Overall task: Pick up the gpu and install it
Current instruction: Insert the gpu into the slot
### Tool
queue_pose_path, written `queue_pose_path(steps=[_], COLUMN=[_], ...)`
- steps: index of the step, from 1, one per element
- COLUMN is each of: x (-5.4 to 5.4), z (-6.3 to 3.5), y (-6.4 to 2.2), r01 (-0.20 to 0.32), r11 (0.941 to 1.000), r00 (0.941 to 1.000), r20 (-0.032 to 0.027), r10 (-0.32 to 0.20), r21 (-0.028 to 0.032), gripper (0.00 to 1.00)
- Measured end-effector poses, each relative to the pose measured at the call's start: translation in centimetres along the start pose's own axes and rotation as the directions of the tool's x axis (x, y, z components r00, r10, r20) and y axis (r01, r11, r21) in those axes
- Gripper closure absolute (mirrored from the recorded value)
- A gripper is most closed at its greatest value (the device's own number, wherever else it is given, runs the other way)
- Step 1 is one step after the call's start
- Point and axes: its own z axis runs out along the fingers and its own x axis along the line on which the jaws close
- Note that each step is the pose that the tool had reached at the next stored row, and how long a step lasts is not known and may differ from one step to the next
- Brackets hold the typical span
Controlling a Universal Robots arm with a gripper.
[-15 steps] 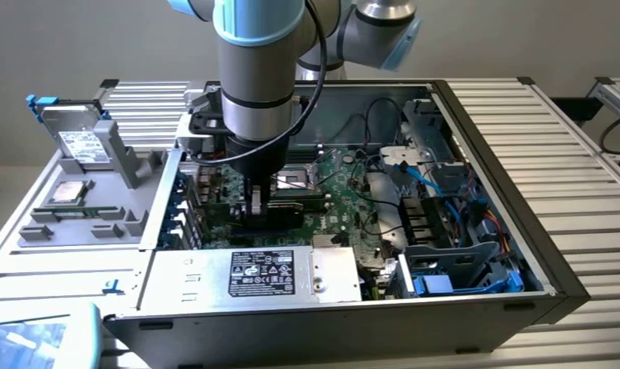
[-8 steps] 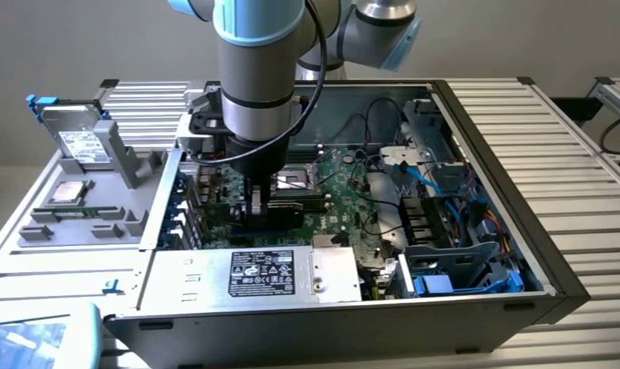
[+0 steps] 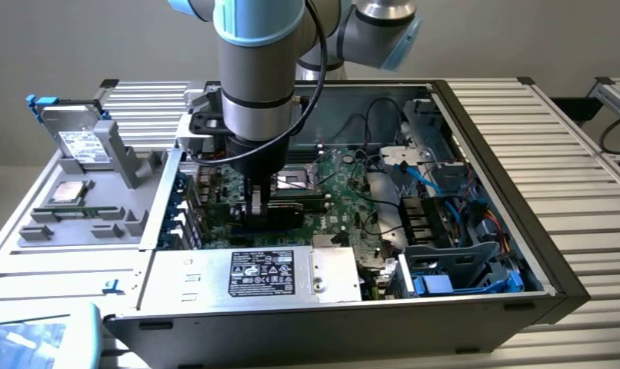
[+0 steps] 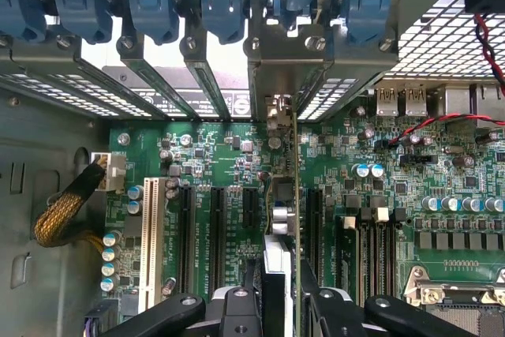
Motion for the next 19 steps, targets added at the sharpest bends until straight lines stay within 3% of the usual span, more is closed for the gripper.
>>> queue_pose_path(steps=[10, 12, 14, 15, 19], x=[-0.01, -0.01, -0.01, 0.00, 0.00], z=[0.01, 0.03, 0.01, 0.00, -0.05], y=[0.00, 0.00, 0.00, 0.00, 0.00], r01=[0.000, 0.000, 0.000, 0.000, 0.000], r11=[1.0000, 1.0000, 1.0000, 1.0000, 1.0000], r00=[1.0000, 1.0000, 1.0000, 1.0000, 1.0000], r20=[0.0007, 0.0007, 0.0002, 0.0000, -0.0003], r10=[0.000, 0.000, 0.000, 0.000, 0.000], r21=[0.0003, 0.0005, 0.0003, 0.0002, 0.0006], gripper=[0.72, 0.64, 0.64, 0.57, 0.57])
